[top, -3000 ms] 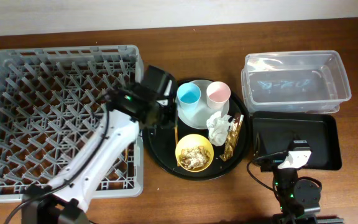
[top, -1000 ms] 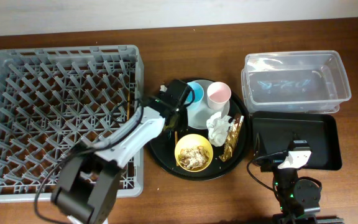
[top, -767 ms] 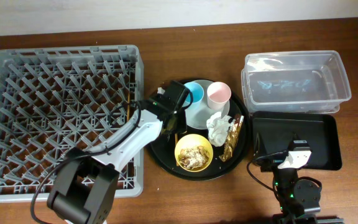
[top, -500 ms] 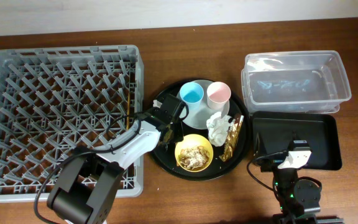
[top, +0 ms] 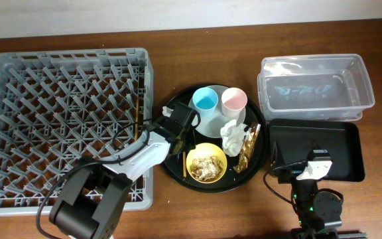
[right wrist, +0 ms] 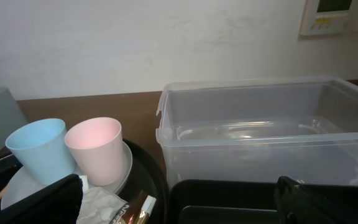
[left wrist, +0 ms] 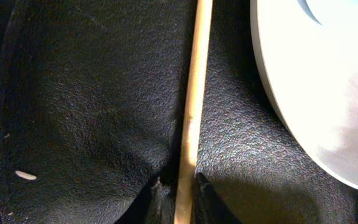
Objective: Sort waste into correct bins and load items into the dishwasher rack
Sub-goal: 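Close the left gripper on the second wooden chopstick and lift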
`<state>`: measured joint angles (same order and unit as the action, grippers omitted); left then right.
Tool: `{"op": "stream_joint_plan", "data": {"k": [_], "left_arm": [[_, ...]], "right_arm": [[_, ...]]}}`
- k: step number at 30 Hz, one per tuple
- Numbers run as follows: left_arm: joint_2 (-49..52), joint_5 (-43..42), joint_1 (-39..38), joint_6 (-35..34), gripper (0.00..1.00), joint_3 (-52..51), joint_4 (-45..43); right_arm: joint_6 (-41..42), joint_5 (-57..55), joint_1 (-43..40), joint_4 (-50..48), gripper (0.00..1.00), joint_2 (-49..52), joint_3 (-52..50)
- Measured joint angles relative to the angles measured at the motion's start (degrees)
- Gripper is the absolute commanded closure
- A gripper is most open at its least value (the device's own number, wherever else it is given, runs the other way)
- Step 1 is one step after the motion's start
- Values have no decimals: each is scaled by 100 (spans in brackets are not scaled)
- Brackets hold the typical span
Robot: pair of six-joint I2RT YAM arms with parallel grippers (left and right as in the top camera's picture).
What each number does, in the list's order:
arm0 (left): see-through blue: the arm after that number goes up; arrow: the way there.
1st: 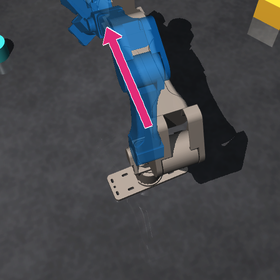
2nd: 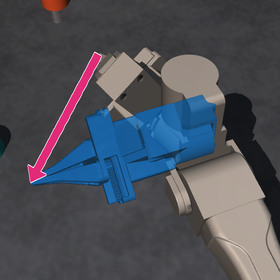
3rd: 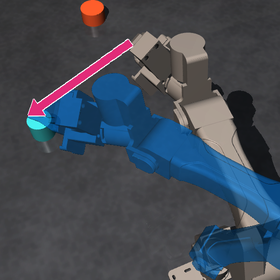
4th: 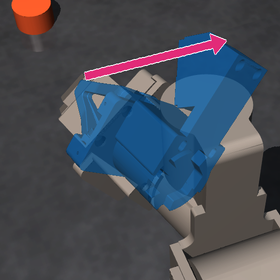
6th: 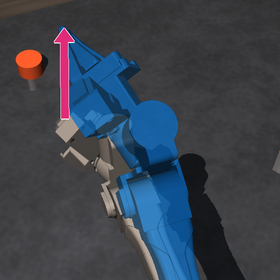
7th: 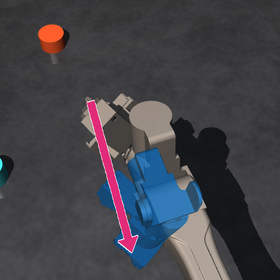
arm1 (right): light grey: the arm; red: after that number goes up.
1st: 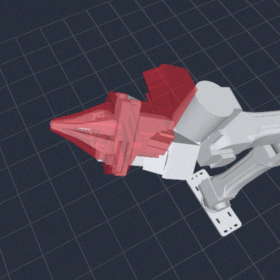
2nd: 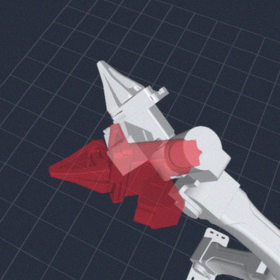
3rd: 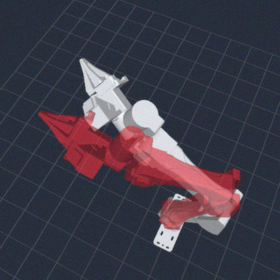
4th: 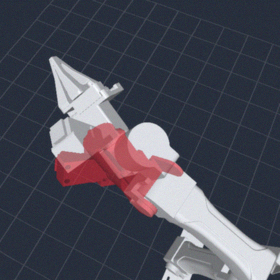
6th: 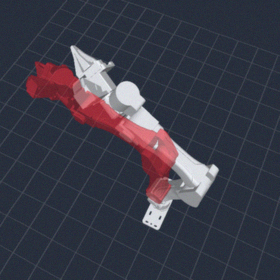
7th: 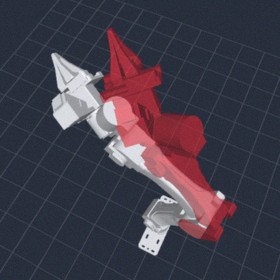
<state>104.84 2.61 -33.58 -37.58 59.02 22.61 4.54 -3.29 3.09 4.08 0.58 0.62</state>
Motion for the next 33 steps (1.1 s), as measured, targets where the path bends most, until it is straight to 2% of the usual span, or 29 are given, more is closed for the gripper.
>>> {"op": "stream_joint_plan", "data": {"k": [1,5,8,10,16,23,33], "left_arm": [[-28,-4,0,0,99,-11,4],[-629,179,0,-7,99,-63,66],[-1375,343,0,46,73,-63,151],[-1615,380,0,52,73,-63,219],[-1294,382,0,254,73,-66,269],[-643,188,0,654,72,-68,-304],[61,280,0,673,72,-70,-745]], "right_arm": [[-4,-2,0,-2,1,0,0],[-7,-2,0,0,1,0,0],[-9,0,0,0,1,0,0],[-4,-2,0,0,1,0,0],[-7,0,0,0,1,0,0],[-4,0,0,0,2,0,0],[-4,0,0,0,1,0,0]]}}
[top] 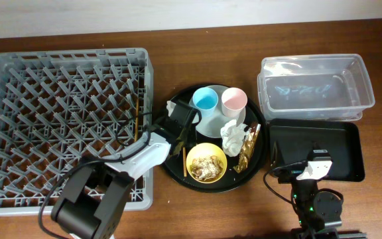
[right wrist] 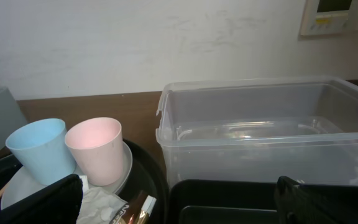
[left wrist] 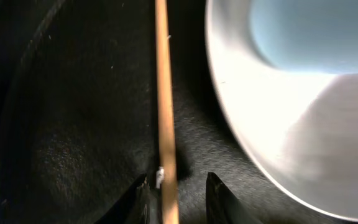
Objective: Sort waste into correct bins and load items into the dishwasher rack
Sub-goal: 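Close the left gripper on the second wooden chopstick and lift, then carry the second chopstick into the grey rack and release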
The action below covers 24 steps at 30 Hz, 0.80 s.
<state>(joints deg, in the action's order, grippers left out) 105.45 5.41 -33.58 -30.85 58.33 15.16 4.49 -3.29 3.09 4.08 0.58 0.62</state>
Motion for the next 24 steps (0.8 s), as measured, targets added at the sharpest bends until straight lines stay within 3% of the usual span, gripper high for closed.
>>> {"op": "stream_joint_plan", "data": {"k": [3,5,7,15,21,24], "left_arm": [[85,44,-2,2,73,2,-31],[96,68,-2,2,89,7,-48],[109,96,0,39,98,7,-46],[37,105,0,48,99,7,22],[-1659,125,96,739,99,468,1073],[-2398,129,605,1261,99,846,1891]], "right_arm": [[-2,0,0,0,1,0,0],[0,0,0,0,1,0,0],[-4,0,0,0,1,0,0],[0,0,0,-2,1,0,0],[0,-2,0,-2,1,0,0],[-2,0,0,0,1,0,0]]}}
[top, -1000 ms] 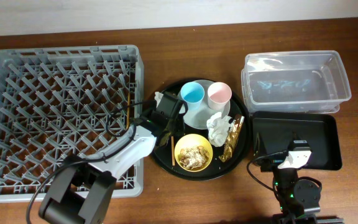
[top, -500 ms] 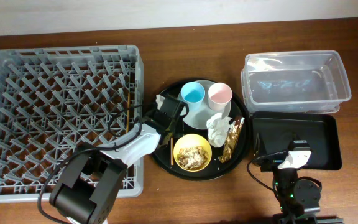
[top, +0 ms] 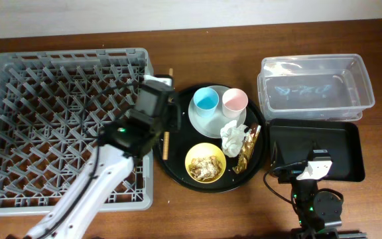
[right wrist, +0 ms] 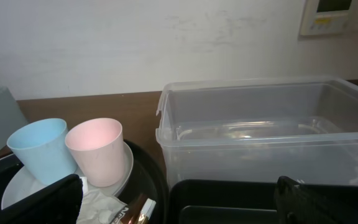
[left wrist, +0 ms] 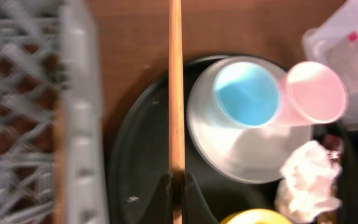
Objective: Sort waste into correct bins and load items into the dishwasher rack
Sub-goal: 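Carry the second chopstick into the grey rack and release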
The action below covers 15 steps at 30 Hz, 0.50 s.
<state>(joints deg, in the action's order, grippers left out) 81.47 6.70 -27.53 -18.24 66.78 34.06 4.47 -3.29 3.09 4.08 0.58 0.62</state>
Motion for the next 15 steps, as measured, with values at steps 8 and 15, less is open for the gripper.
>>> {"op": "stream_joint_plan", "data": {"k": [8,15], "left_arm": [[254,39,999,452,99,9,1180],[1069,87,999,540,99,7,1202]], "right_arm": [[-2,-2,0,-2,1,0,0],[2,0,0,0,1,0,0]]}}
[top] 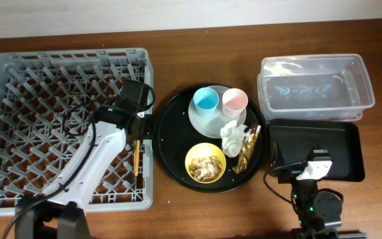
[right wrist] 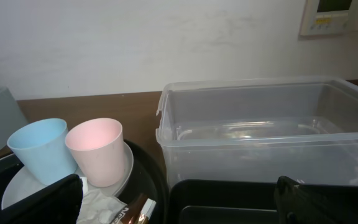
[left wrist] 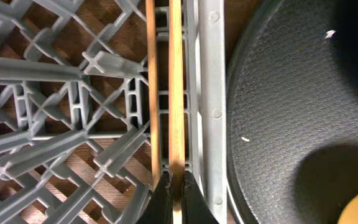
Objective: Sort waste into correct bins and load items into the dishwasher rack
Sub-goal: 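Carry the second chopstick into the grey rack and release, then reach the right gripper to the white tissue on the tray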
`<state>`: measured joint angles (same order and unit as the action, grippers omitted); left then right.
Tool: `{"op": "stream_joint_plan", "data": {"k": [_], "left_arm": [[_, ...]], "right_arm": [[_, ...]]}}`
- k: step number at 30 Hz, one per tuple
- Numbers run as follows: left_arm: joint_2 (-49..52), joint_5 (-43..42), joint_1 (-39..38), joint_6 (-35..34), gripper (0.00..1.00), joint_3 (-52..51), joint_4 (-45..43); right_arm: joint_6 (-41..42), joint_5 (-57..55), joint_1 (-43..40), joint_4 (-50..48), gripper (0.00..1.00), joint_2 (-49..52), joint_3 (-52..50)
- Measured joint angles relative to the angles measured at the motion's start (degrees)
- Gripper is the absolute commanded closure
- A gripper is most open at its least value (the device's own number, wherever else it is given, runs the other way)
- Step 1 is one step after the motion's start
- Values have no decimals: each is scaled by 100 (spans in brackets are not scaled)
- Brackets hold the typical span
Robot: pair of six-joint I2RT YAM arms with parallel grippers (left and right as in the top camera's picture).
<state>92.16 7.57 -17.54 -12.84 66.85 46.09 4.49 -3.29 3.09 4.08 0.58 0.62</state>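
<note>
My left gripper [left wrist: 176, 200] is shut on a wooden chopstick [left wrist: 176, 93], low over the right-hand column of the grey dishwasher rack [left wrist: 207, 74]. A second chopstick [left wrist: 150, 87] lies in the rack just left of it, parallel. Overhead, the left gripper [top: 138, 133] sits at the rack's [top: 18, 66] right edge, and a chopstick [top: 136, 158] pokes out beyond it. The round black tray [top: 168, 143] carries a white plate [top: 207, 123] with a blue cup [top: 205, 99] and pink cup [top: 234, 99], a crumpled tissue [top: 231, 136], a wrapper [top: 248, 147] and a yellow bowl [top: 206, 162] of scraps. My right gripper [right wrist: 179, 208] is open over the black bin [right wrist: 229, 199].
A clear plastic bin [top: 314, 86] stands at the back right, with the black bin [top: 340, 149] in front of it. The right arm [top: 314, 172] rests at the black bin's near edge. The tray's rim [left wrist: 235, 124] nearly touches the rack wall.
My left gripper, still shut on the chopstick, was above the tray's left edge and is now lower, over the rack's right column beside the other chopstick. The right arm is unchanged.
My left gripper was down on the black tray with its fingers around a chopstick beside the white plate, at both of the first two moments. Then it held the chopstick raised near the rack's corner. Now the chopstick is at the rack, next to another one.
</note>
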Motion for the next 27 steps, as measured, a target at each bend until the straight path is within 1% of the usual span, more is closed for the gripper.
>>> {"op": "stream_joint_plan", "data": {"k": [2,3,4,5,6,8,13,14,16,17,18,19,20,21,22,24,25,27], "left_arm": [[13,42,0,2,99,0,-4],[13,44,0,2,88,0,-4],[13,44,0,2,71,0,-4],[13,42,0,-9,69,0,-4],[13,105,0,9,64,0,0],[13,170,26,0,58,0,0],[11,260,44,-24,56,2,26],[7,247,44,-63,53,2,59],[-81,140,68,-70,49,13,98],[-256,-160,90,-109,40,59,107],[-470,-457,59,-127,34,149,105],[-669,-715,31,-144,21,219,92],[-916,-981,20,-155,13,291,96],[-1137,-1141,20,-181,2,343,175],[-1408,-1316,20,-186,1,367,348],[-1596,-1425,20,-186,1,374,621],[-1650,-1467,20,-188,1,374,754],[-1659,-1497,20,-188,1,376,839]], "right_arm": [[-2,0,0,0,1,0,0],[2,0,0,-2,1,0,0],[-7,0,0,0,1,0,0],[-2,0,0,-2,1,0,0],[0,-2,0,0,1,0,0],[0,-2,0,0,1,0,0],[-4,0,0,-2,1,0,0],[0,0,0,0,1,0,0],[-2,0,0,-2,1,0,0],[2,0,0,-2,1,0,0],[-2,0,0,-2,1,0,0],[0,-2,0,-2,2,0,0],[2,0,0,-2,1,0,0],[0,0,0,-2,1,0,0],[-2,0,0,-2,1,0,0],[11,96,0,-9,1,0,0],[24,424,0,63,1,0,2],[96,691,0,474,1,7,197]]}}
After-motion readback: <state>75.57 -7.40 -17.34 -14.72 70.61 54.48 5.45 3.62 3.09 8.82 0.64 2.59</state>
